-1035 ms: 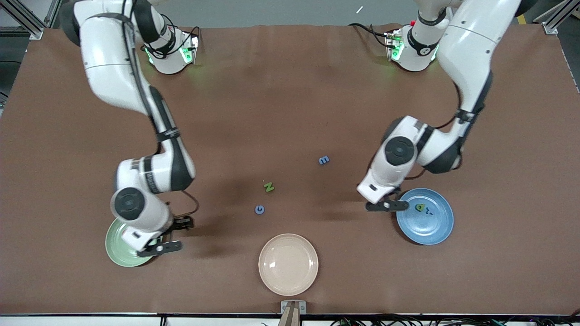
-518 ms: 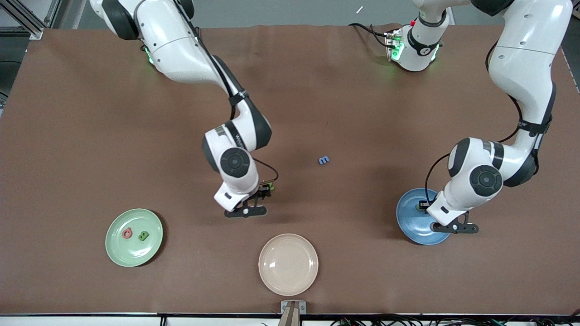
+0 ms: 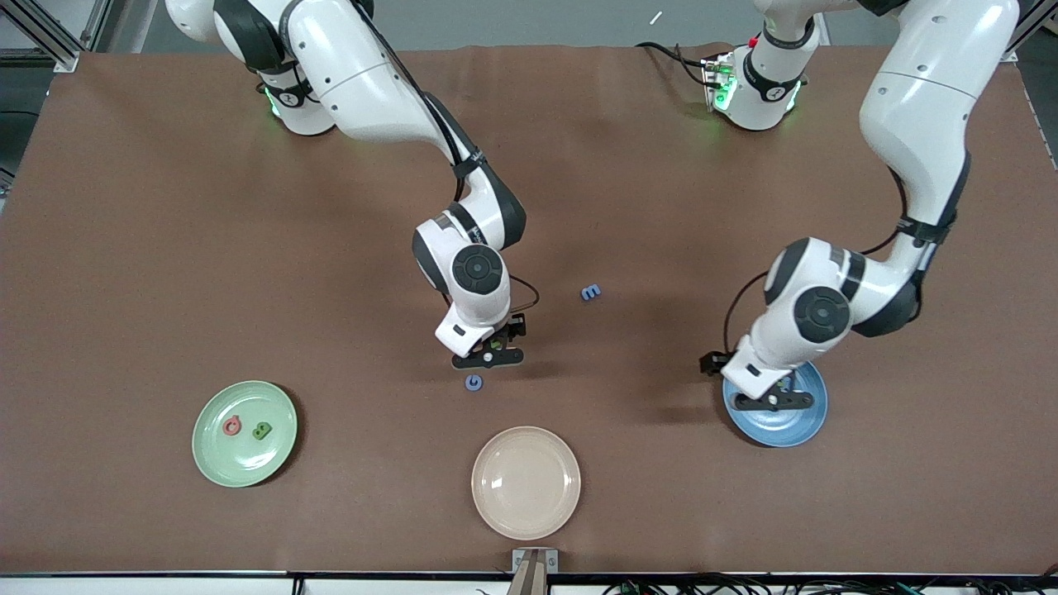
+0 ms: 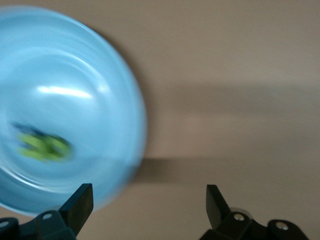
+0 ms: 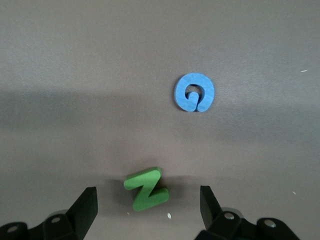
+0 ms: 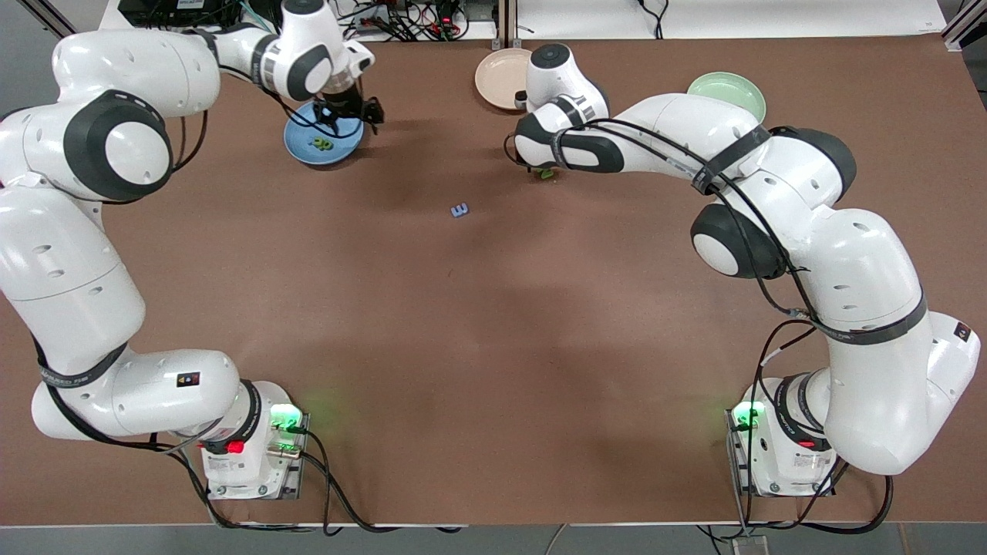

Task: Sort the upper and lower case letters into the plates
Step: 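Grasp the blue e with the left gripper while the right gripper grasps N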

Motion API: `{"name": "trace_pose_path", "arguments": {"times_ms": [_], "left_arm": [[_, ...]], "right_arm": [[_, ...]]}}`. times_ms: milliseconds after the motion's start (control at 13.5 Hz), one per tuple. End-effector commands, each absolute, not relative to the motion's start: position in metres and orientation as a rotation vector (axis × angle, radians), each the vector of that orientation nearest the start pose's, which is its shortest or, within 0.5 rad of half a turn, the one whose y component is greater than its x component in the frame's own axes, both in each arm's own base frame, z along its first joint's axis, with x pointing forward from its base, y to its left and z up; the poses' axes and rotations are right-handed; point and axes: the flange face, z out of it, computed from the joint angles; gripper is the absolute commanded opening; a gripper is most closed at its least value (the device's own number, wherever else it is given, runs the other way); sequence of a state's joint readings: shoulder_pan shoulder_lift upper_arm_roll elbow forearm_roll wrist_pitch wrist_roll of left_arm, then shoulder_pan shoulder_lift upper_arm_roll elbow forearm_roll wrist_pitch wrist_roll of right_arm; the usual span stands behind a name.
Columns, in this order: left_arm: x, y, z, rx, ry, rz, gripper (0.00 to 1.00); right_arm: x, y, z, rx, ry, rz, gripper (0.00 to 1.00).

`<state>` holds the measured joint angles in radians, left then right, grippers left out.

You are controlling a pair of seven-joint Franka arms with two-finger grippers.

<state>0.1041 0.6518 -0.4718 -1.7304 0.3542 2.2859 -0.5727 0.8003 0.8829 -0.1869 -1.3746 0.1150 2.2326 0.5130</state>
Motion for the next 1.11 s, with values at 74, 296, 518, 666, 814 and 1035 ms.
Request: {"name": "trace_pose_path", "arguments": {"times_ms": [74, 296, 518, 666, 814, 1035], "left_arm": [[0.578, -0.306, 0.245, -3.144, -0.321, 0.054, 0.91], [0.534, -0.368, 0.227, -3.079, -0.613, 0.097, 0.87], [0.492, -0.395, 0.207, -3.022, -0.713, 0.135, 0.84], [0.480, -0.396, 0.197, -3.046, -0.820, 0.120, 0.83], [0.476, -0.400, 0.190, -3.053, -0.840, 0.126, 0.83], [0.476, -0.402, 0.183, -3.063, -0.774, 0.085, 0.77]], "right_arm": [[0.580, 0.447, 0.181, -3.171, -0.113, -0.063, 0.85], [0.575, 0.454, 0.180, -3.170, -0.096, -0.067, 0.68], [0.572, 0.457, 0.180, -3.171, -0.096, -0.065, 0.44], [0.573, 0.456, 0.180, -3.172, -0.094, -0.063, 0.26], [0.574, 0.455, 0.183, -3.172, -0.055, -0.069, 0.13], [0.583, 0.449, 0.202, -3.161, -0.028, -0.096, 0.05]]}}
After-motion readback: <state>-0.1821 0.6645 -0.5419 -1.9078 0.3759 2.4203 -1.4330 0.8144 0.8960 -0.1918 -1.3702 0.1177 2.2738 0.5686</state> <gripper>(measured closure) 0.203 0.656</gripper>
